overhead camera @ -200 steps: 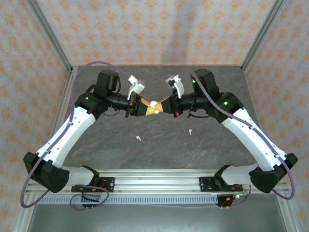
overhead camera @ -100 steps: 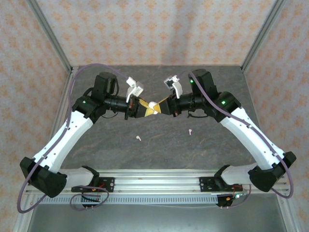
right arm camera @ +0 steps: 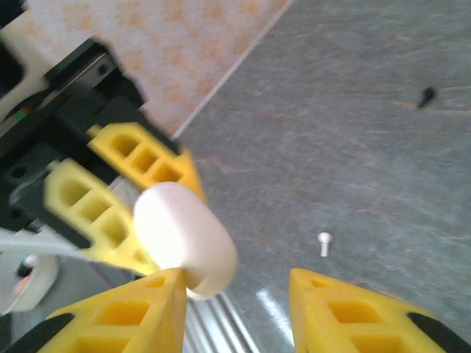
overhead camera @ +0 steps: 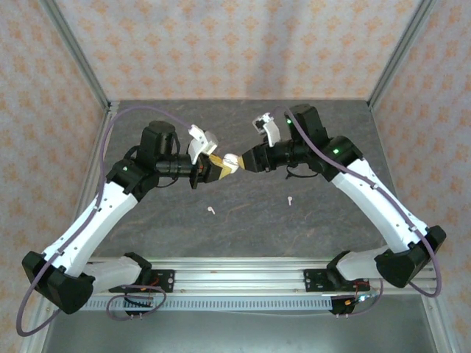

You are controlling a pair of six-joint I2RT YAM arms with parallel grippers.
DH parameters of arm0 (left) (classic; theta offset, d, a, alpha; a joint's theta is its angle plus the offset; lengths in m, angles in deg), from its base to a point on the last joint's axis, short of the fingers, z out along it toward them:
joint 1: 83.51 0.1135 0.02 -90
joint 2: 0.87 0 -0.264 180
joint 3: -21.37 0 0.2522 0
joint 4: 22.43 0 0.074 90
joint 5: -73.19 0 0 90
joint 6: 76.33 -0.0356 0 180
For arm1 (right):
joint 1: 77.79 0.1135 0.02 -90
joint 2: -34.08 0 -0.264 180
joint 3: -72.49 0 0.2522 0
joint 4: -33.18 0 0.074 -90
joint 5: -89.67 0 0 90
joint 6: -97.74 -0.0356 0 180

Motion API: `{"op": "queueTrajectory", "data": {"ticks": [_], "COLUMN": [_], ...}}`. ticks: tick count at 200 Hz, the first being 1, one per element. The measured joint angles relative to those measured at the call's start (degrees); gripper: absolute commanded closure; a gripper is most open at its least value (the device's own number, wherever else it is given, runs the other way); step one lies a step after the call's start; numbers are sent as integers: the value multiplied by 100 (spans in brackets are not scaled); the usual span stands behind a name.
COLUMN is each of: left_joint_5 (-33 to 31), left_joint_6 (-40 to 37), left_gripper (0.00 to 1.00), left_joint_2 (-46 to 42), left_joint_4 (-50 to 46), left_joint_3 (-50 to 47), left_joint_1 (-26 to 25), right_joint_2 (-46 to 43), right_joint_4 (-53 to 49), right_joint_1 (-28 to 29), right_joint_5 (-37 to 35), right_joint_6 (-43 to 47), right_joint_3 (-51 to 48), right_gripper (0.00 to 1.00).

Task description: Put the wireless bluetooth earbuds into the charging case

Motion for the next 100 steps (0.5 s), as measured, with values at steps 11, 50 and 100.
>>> {"op": "queueTrajectory", "data": {"ticks": [11,50,100], "left_joint_5": [-92,-378,-896], "left_joint_6": [2,9,11], "left_gripper": [100,100,100], "left_joint_2": [-85,-240,-260], "left_joint_4": [87,433,553], "left_joint_3": [-114,-354,-564], "left_joint_1": [-37,-101,-98], "right_joint_2": [17,44,-37], "right_joint_4": [-9,151,518], "right_joint_1": [-96,-232,-232], "right_joint_5": [-133,-369,-568], "right_joint_6": [-72,-463,-944], "right_joint_3": [0,-96,-664], "right_gripper": [59,56,55]}}
